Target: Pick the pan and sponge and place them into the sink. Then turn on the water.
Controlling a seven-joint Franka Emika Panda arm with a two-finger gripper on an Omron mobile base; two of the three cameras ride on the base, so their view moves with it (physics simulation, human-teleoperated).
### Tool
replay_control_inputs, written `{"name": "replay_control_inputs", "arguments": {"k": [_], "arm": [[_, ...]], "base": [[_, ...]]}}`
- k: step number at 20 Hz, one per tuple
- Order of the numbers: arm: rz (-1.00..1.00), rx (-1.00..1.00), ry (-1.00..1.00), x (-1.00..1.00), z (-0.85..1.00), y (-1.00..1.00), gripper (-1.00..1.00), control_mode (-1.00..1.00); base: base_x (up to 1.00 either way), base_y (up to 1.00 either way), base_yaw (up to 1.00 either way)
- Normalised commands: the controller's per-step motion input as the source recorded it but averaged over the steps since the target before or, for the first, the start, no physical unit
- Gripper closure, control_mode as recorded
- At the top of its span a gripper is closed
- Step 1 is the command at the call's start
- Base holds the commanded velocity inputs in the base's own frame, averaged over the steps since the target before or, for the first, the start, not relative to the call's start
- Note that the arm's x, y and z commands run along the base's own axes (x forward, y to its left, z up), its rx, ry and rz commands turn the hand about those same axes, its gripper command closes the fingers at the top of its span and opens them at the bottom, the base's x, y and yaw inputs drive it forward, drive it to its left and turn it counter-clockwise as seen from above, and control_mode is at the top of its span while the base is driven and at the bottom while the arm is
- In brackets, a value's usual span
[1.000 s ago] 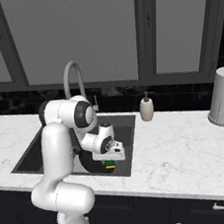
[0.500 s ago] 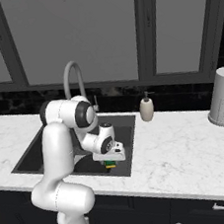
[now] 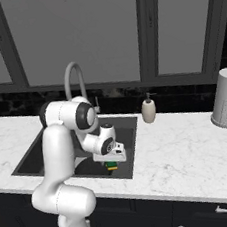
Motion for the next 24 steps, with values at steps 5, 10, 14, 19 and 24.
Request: {"name": "replay_control_inputs", "arguments": {"k": [5,10,14,19,24], "arm": [[0.00,0.05,0.03,-0.01,0.90,-0.04,-1.00,-1.00],[0.00,0.04,0.00,-0.14,1.00,0.00,-1.00,-1.00],[0.00,0.07,-0.02,-0.30,1.00,0.00,-1.00,-1.00],[0.00,0.03,-0.05,-0.51,0.86,0.00,-1.00,-1.00],[0.00,0.01,-0.04,-0.33,0.39,-0.05,-1.00,-1.00]], "base": [[0.00,0.00,0.00],[0.00,0.00,0.00],[0.00,0.00,0.00],[0.00,0.00,0.00],[0.00,0.00,0.00]]}}
